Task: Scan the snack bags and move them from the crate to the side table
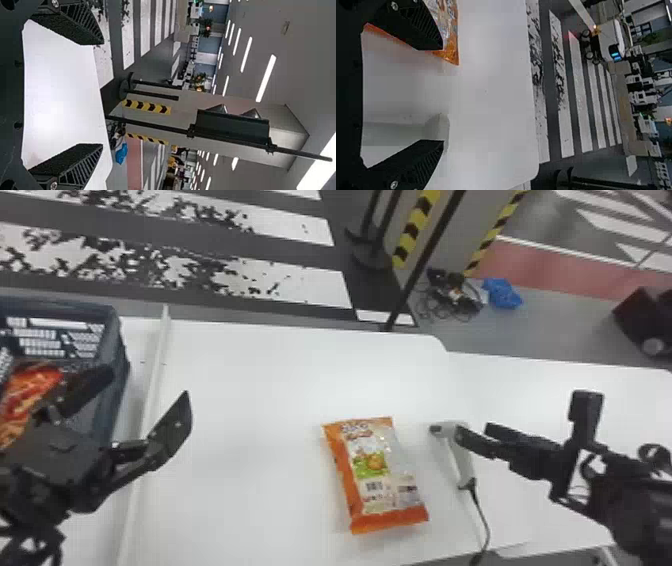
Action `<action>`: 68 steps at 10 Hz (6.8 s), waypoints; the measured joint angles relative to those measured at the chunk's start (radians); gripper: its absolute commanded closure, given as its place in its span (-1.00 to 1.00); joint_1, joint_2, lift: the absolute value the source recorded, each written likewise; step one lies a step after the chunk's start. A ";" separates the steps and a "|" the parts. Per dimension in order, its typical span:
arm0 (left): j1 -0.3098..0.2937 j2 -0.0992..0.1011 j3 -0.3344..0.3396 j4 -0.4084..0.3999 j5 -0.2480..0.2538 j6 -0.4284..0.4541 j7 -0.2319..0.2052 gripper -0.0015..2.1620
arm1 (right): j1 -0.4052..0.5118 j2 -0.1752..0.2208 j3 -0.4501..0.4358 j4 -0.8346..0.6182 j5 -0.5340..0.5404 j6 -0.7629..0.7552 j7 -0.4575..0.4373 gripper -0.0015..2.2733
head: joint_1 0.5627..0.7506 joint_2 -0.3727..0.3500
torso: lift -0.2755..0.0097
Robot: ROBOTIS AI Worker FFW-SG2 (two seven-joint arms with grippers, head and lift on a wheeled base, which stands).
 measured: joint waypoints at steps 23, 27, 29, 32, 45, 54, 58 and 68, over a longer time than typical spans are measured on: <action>0.024 -0.013 -0.058 -0.024 -0.028 -0.003 0.263 -0.93 | -0.162 -0.100 -0.062 0.113 -0.277 0.278 0.064 0.97 | 0.41 -0.94 | 0.32; 0.043 0.000 -0.051 -0.044 -0.045 -0.003 0.263 -0.93 | -0.248 -0.074 -0.166 0.465 -0.294 -0.246 -0.254 0.97 | 0.41 -0.94 | 0.32; 0.041 0.002 -0.054 -0.049 -0.046 -0.003 0.258 -0.93 | -0.255 -0.077 -0.154 0.566 -0.263 -0.380 -0.426 0.97 | 0.41 -0.94 | 0.32; 0.038 0.005 -0.063 -0.052 -0.045 0.000 0.255 -0.93 | -0.313 -0.081 -0.064 0.777 -0.235 -0.564 -0.540 0.93 | 0.41 -0.94 | 0.32; 0.042 0.013 -0.073 -0.087 -0.051 0.002 0.260 -0.93 | 0.131 0.210 0.004 -0.098 -0.228 -0.401 -0.368 -0.95 | 0.41 -0.94 | 0.32; 0.106 -0.006 0.152 -0.197 0.073 0.297 0.207 -0.92 | 0.161 0.384 0.303 -0.282 -0.056 -0.613 -0.409 -0.94 | 0.41 -0.43 | 0.32; -0.093 -0.015 0.227 -0.122 0.114 0.408 0.234 -0.92 | 0.169 0.364 0.285 -0.292 -0.078 -0.601 -0.376 -0.93 | 0.41 -0.24 | 0.32; -0.516 -0.058 0.191 0.162 0.082 0.892 0.445 -0.69 | 0.079 0.298 0.257 -0.120 -0.109 -0.605 -0.346 -0.93 | 0.41 -0.20 | 0.32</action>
